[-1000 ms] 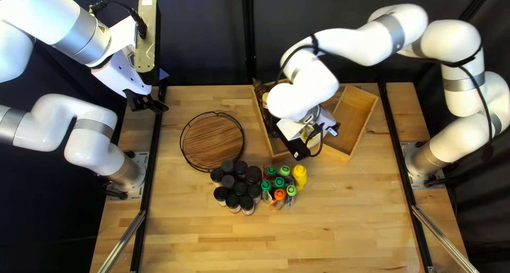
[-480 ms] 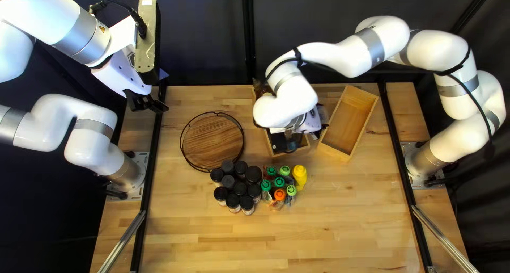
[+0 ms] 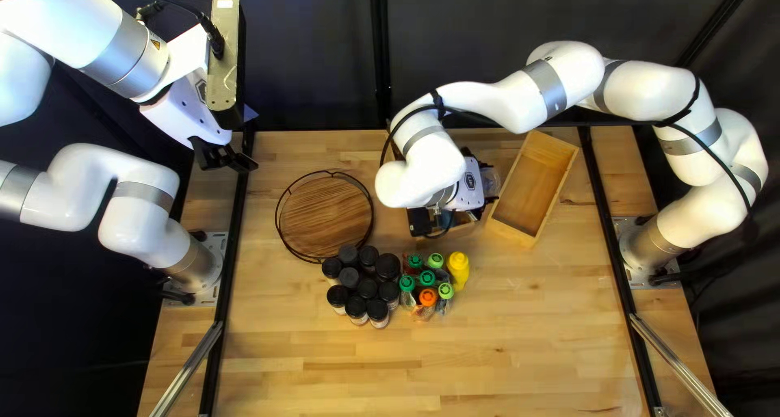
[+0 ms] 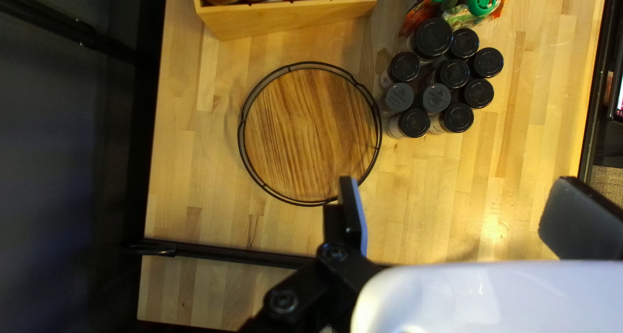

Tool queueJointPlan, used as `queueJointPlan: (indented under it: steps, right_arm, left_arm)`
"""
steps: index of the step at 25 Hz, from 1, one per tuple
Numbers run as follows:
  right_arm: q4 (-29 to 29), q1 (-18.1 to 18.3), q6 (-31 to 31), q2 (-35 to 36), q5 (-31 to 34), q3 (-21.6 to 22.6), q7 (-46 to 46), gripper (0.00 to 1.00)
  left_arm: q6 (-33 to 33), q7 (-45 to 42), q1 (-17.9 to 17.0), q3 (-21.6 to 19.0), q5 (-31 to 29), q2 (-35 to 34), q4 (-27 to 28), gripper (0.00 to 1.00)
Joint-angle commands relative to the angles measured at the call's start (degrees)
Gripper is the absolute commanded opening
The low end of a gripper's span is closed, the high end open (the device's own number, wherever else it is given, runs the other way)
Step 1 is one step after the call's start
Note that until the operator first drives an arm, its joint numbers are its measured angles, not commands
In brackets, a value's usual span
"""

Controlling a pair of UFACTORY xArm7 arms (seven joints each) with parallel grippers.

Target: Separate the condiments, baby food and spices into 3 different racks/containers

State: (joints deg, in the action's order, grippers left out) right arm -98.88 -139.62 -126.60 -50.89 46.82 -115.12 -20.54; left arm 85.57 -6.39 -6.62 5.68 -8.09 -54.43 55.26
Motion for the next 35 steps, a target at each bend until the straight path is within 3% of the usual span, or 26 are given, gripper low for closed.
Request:
queueJointPlan:
  steps: [1,5,6,8,10,12,18,23,28,29,31,35]
  right_arm:
    - [-0.8,-0.7,0.2,-1.6,1.5,0.8,5.8,0.0]
    - [-1.6,-1.1,0.4,-3.0,2.9,1.1,10.5,0.03]
    - [-1.9,-1.3,0.3,-3.3,3.1,1.1,11.6,0.11]
    - [-2.5,-1.6,0.2,-3.9,3.8,1.1,13.9,0.37]
    - [-2.5,-1.5,0.3,-4.4,4.4,1.6,17.1,0.78]
    - [-2.2,-1.1,0.5,-4.6,4.7,2.1,19.4,0.97]
    - [0.0,1.1,2.0,-3.7,4.2,3.9,20.6,1.0]
    - [3.5,5.1,4.8,-0.9,2.2,6.5,17.1,1.0]
    - [13.0,21.1,15.8,4.5,-3.6,20.7,17.2,1.0]
    - [16.7,27.3,19.9,4.8,-5.4,26.6,16.8,1.0]
    - [21.5,34.7,25.0,3.2,-6.7,34.3,15.2,1.0]
    - [29.3,41.5,34.0,-1.0,-7.2,43.0,10.1,1.0]
  left_arm:
    - [0.0,0.0,0.0,0.0,0.0,0.0,0.0,1.0]
    - [0.0,0.0,0.0,0.0,0.0,0.0,0.0,1.0]
    - [0.0,0.0,0.0,0.0,0.0,0.0,0.0,1.0]
    - [0.0,0.0,0.0,0.0,0.0,0.0,0.0,1.0]
    - [0.0,0.0,0.0,0.0,0.0,0.0,0.0,1.0]
    - [0.0,0.0,0.0,0.0,0.0,0.0,0.0,1.0]
    - [0.0,0.0,0.0,0.0,0.0,0.0,0.0,1.0]
    - [0.0,0.0,0.0,0.0,0.0,0.0,0.0,1.0]
    - [0.0,0.0,0.0,0.0,0.0,0.0,0.0,1.0]
    - [0.0,0.0,0.0,0.0,0.0,0.0,0.0,1.0]
    - [0.0,0.0,0.0,0.0,0.0,0.0,0.0,1.0]
    - [0.0,0.0,0.0,0.0,0.0,0.0,0.0,1.0]
